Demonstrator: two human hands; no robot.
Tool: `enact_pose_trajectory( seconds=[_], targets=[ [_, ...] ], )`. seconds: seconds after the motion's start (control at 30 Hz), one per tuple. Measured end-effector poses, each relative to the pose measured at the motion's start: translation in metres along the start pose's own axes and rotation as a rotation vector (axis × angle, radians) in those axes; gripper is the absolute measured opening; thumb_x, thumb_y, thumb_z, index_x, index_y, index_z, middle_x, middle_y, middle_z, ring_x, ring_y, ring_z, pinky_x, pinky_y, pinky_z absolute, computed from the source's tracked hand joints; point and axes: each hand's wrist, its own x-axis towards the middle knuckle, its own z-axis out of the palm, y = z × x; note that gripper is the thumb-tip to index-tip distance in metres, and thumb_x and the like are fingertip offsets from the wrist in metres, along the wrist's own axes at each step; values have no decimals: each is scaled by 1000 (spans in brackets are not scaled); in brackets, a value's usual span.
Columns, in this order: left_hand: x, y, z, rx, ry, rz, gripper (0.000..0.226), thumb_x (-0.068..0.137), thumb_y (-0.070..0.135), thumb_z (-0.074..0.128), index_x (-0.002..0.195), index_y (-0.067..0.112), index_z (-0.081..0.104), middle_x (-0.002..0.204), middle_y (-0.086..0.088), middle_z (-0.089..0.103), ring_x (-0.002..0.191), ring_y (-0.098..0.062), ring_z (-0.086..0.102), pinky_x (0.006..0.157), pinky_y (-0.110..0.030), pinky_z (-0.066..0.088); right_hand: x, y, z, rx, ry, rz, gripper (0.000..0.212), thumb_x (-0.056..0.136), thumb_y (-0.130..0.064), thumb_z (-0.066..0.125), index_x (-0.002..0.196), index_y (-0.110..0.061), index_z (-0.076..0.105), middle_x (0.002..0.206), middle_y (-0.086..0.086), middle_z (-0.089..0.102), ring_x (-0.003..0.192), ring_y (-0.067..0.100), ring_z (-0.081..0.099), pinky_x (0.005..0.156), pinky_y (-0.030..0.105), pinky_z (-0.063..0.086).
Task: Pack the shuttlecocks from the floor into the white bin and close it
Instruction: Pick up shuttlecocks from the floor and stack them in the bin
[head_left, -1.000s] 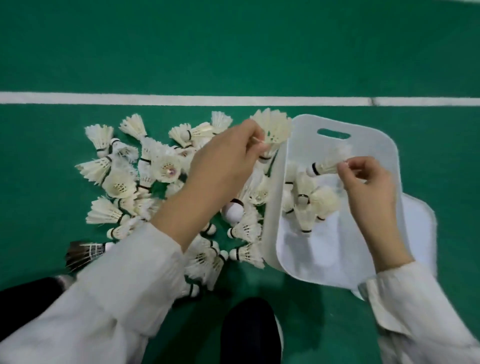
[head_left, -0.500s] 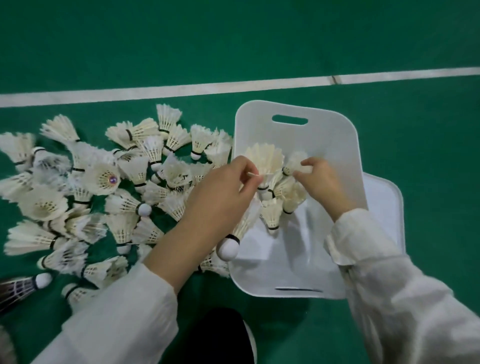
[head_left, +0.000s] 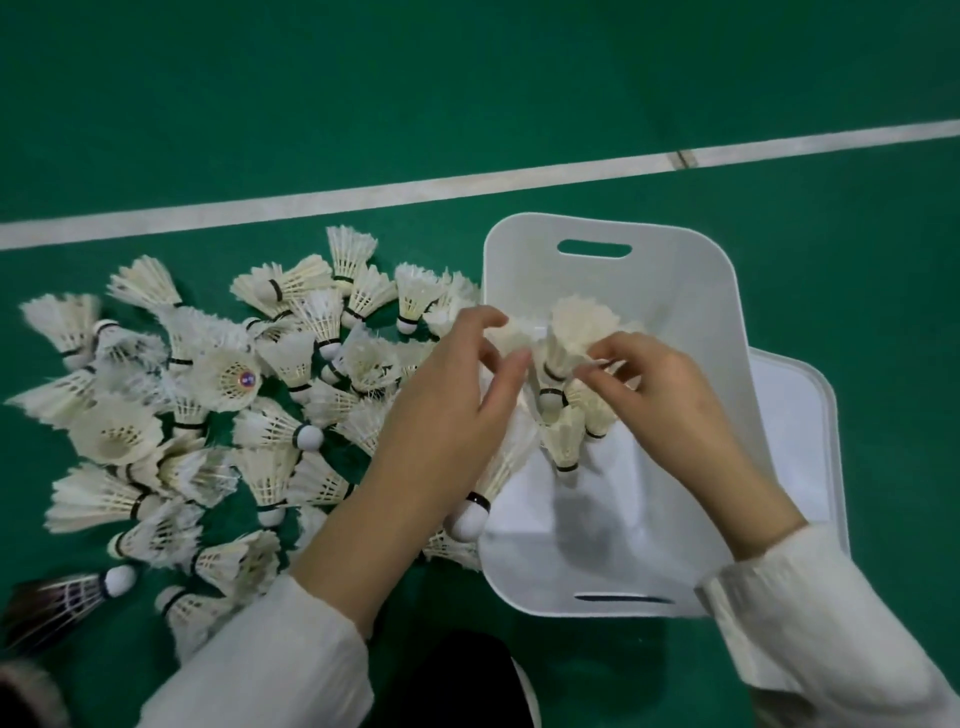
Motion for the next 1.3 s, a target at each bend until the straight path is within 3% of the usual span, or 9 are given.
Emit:
enact_pose_trajectory(
  seconds=[0.2, 0.3, 0.43, 0.57, 0.63, 0.73, 0.87, 1.13, 1.3],
  targets=[
    [1, 9, -4, 25, 53, 170, 27, 96, 37, 36, 99, 18, 54, 90, 8, 52, 83, -2, 49, 71, -10, 38, 13, 24, 9, -91, -78, 129, 23, 96, -28, 45, 110, -15, 58, 103, 8, 64, 90, 27, 59, 74, 32, 42],
    [4, 6, 6, 63, -19, 196, 30, 91, 42, 42, 103, 16, 53, 98, 8, 47, 87, -5, 44, 80, -11, 34, 25, 14, 28, -119, -137, 68, 21, 96, -26, 42, 104, -15, 58, 95, 6, 61, 90, 27, 56, 78, 37, 45],
    [4, -6, 12, 144, -44, 213, 13, 90, 14, 54, 102, 8, 54, 102, 2, 44, 93, -11, 47, 82, -18, 38, 40, 10, 47, -167, -243, 111, 18, 97, -20, 37, 83, -19, 49, 81, 5, 50, 78, 23, 44, 65, 29, 29],
    [2, -16, 10, 225, -18, 243, 9, 89, 7, 54, 97, 7, 59, 101, -3, 52, 94, -17, 50, 80, -23, 40, 41, 14, 45, -153, -373, 137, 47, 92, -3, 34, 135, -21, 38, 102, 13, 57, 88, 27, 49, 70, 27, 32],
    [2, -19, 9, 253, -2, 273, 9, 89, 8, 56, 96, 7, 61, 99, -3, 54, 93, -18, 50, 77, -23, 39, 31, 11, 30, -47, -293, 128, 55, 92, -2, 32, 139, -30, 32, 115, 8, 58, 98, 28, 57, 76, 29, 41],
    [3, -17, 10, 259, 0, 286, 9, 89, 10, 57, 96, 6, 63, 97, -4, 56, 92, -20, 51, 76, -29, 43, 4, 2, 1, 112, -175, 46, 46, 97, -10, 32, 134, -39, 35, 105, -3, 60, 89, 19, 62, 71, 31, 47],
    [7, -9, 15, 250, -14, 342, 7, 88, 7, 56, 93, 7, 61, 92, -4, 58, 89, -22, 51, 75, -35, 44, -27, -24, -15, 210, -258, -74, 42, 96, -19, 47, 129, -42, 37, 95, -14, 58, 77, 8, 62, 72, 22, 48],
    [8, -2, 16, 89, -41, 354, 7, 87, 6, 59, 93, 7, 63, 96, -1, 59, 89, -16, 53, 79, -23, 40, -33, -22, -26, 174, -180, -96, 28, 91, -25, 55, 115, -37, 50, 92, -9, 58, 74, 8, 60, 73, 25, 48],
    [4, 3, 9, 135, 3, 360, 18, 89, 10, 56, 106, 13, 60, 114, 2, 50, 103, -11, 49, 88, -6, 33, -14, -3, -25, -71, 53, -81, 11, 90, -21, 57, 91, -12, 63, 88, 5, 61, 77, 24, 58, 76, 41, 49]
  ],
)
